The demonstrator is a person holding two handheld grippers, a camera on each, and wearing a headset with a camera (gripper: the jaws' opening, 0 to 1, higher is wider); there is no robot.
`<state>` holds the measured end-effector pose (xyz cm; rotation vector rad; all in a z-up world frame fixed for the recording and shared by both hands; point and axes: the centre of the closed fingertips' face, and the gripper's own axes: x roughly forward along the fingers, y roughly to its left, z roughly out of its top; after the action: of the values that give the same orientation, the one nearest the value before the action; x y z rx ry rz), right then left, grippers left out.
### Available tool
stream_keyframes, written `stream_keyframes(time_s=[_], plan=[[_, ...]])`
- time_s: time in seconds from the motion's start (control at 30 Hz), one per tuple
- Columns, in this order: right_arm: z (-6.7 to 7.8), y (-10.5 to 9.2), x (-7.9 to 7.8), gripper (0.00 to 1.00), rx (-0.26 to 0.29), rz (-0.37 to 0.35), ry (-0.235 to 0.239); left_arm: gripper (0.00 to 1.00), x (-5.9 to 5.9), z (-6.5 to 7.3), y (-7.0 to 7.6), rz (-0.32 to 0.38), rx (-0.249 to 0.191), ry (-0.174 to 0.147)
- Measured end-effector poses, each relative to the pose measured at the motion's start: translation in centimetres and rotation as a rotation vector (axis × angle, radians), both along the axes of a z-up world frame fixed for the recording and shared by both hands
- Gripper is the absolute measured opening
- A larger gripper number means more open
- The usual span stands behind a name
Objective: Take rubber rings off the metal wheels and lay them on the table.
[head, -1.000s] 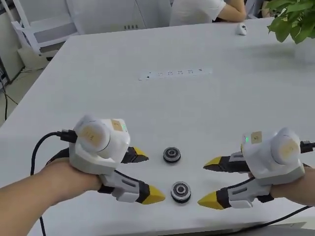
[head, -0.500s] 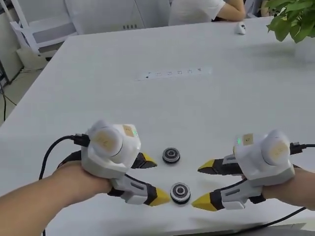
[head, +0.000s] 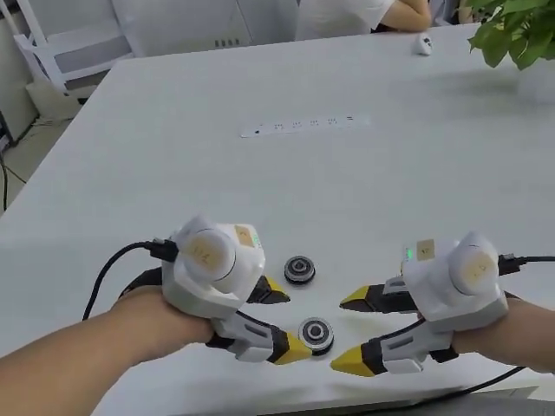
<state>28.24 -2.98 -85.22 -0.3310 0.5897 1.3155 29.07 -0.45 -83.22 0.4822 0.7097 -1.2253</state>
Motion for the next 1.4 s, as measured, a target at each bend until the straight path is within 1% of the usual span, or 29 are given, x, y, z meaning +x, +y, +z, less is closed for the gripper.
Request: stream_keyframes(time_s=[0.3, 0.47, 0.67, 0.93, 1.07, 1.13, 1.27, 1.4], plan=[[-0.2, 0.1, 0.1, 0.47, 0.003, -0.003, 0.009, 0.38, -0.1, -0.5, -0.7, -0.008, 0.001, 0.015], [-0.2, 0.1, 0.2, 0.47, 0.012, -0.009, 0.010, 0.34, -0.3, -0.8, -1.1, -0.019, 0.003, 0.014], [-0.3, 0.1, 0.1, 0.47, 0.008, -0.006, 0.010, 0.30, -0.4, -1.2, -1.6, -0.032, 0.006, 0.016], [-0.4, 0.0, 0.0, 0.47, 0.006, -0.007, 0.010, 0.25, -0.3, -1.5, -1.7, -0.026, 0.013, 0.018], [-0.5, 0.0, -0.1, 0.47, 0.005, -0.005, 0.012, 0.22, -0.3, -1.8, -1.7, -0.033, 0.026, 0.014], [-0.5, 0.0, -0.1, 0.47, 0.005, -0.005, 0.011, 0.21, -0.3, -1.8, -1.7, -0.034, 0.022, 0.013], [-0.6, 0.0, 0.0, 0.46, 0.006, -0.007, 0.013, 0.17, -0.1, -1.8, -1.6, -0.034, 0.023, -0.008], [-0.5, 0.1, -0.1, 0.46, 0.007, -0.004, 0.013, 0.14, 0.2, -1.9, -1.5, -0.019, 0.010, -0.020]])
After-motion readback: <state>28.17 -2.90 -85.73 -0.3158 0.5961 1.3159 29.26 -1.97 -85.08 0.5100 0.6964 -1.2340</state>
